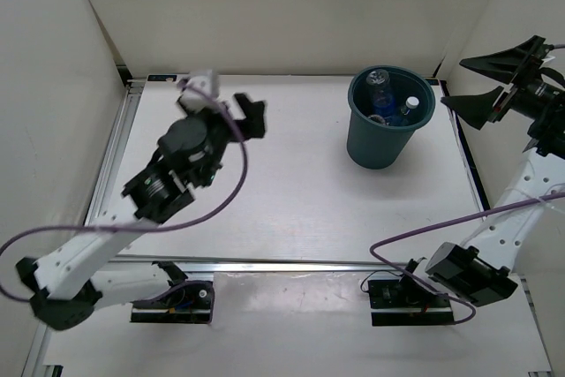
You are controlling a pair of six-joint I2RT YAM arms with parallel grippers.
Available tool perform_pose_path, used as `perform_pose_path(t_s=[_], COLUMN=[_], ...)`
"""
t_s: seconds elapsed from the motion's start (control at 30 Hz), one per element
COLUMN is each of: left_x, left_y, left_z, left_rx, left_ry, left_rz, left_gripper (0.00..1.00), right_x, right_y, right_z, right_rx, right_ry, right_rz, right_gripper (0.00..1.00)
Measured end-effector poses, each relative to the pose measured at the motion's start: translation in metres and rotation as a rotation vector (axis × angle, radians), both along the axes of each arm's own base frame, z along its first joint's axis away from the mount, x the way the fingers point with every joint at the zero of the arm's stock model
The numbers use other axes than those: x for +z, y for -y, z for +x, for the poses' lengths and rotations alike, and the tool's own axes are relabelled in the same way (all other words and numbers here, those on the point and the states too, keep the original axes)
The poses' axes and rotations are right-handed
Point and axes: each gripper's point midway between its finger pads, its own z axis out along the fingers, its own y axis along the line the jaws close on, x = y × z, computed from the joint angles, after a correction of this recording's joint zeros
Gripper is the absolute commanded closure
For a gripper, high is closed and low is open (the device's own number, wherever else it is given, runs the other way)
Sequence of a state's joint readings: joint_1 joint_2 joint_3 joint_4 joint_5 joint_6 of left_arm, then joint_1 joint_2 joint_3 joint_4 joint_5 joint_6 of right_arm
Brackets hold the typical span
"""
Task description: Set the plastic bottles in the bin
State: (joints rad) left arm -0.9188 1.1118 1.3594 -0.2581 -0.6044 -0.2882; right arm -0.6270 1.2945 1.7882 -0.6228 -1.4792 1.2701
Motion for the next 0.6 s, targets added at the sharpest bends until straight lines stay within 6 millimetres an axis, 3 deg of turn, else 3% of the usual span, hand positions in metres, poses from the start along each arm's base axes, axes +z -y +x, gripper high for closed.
perform_pose_path(t_s=[0.1,0.27,0.47,0.53,0.6], left_x=[-0.048,-0.135,-0.217,-0.236,-0.238], left_y=[-0.066,-0.136,-0.179,-0.188,-0.194], left_z=[-0.015,-0.01,0.02,0.032,0.044], left_rx=[0.202,0.519,0.786,0.824,0.861], left_ry=[-0.053,-0.159,-0.334,-0.396,-0.423], left_rz=[0.059,0.271,0.499,0.544,0.535], left_gripper=[0.0,0.0,0.0,0.0,0.0], right_x=[-0.003,0.004,0.013,0.01,0.007], right_y=[-0.004,-0.011,-0.011,-0.009,-0.005], right_z=[-0.006,-0.015,-0.014,-0.011,-0.005], right_rx=[0.0,0.0,-0.021,-0.043,-0.063], right_ry=[-0.007,0.03,0.096,0.097,0.087], right_rz=[0.005,-0.023,-0.082,-0.093,-0.097], right_gripper=[0.0,0.0,0.0,0.0,0.0])
